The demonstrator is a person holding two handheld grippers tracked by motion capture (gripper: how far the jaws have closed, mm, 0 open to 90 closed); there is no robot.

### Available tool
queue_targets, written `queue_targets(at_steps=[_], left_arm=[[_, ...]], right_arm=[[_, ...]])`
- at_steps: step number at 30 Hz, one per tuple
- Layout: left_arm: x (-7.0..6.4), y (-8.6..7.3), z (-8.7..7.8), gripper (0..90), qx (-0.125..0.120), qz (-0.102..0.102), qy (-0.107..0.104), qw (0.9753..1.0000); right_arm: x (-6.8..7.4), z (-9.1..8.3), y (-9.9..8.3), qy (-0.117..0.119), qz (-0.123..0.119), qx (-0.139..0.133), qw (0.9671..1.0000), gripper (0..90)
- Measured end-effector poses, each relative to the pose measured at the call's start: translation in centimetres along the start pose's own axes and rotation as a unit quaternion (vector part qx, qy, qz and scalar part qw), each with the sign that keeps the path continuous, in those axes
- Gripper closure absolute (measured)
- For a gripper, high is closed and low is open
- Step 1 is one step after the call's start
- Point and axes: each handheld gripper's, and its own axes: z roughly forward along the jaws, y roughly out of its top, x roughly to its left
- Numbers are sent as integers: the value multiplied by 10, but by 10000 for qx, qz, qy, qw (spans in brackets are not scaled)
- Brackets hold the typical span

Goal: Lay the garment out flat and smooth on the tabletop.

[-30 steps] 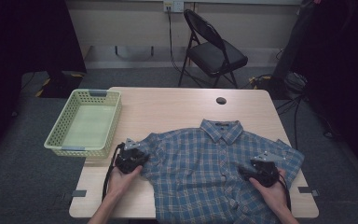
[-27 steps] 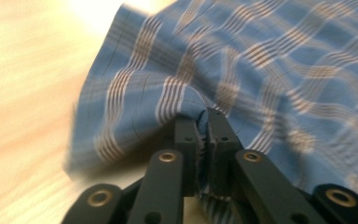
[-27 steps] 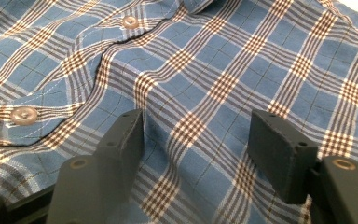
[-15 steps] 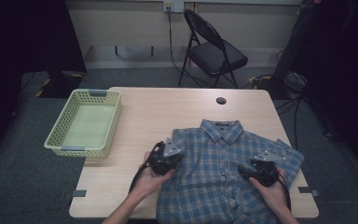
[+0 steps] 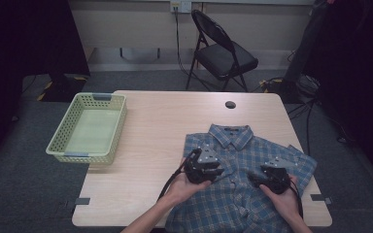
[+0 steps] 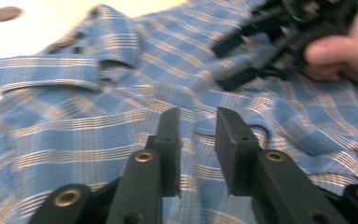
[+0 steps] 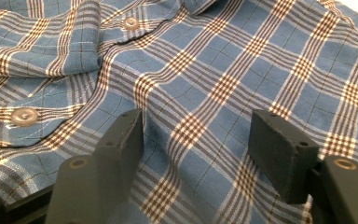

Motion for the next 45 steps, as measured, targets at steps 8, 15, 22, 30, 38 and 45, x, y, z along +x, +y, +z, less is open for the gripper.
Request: queue_targets(at_steps=[8,15,22,30,38,45], left_arm=[[40,3,31,579,399,-207,129,9989],[23,11,73,553,749,178,-354,9964],[10,2,91,502,932,508,-9,9943],[-6,-4,87,848,796,1018,225,9914],[6,-2,79,866,618,539,-20,9966],[7,2,68,866,475,468,17,9978]], right_arm=[[0,0,0,6,-4,-13,10000,350],[0,0,0,7,5,-16,10000,350],[0,0,-1,8,-19,-30,10000,349],[0,0,-1,7,-18,-27,10000,349],[0,0,-1,39,-34,-32,10000,349],[0,1,-1,51,-47,-34,10000,347]])
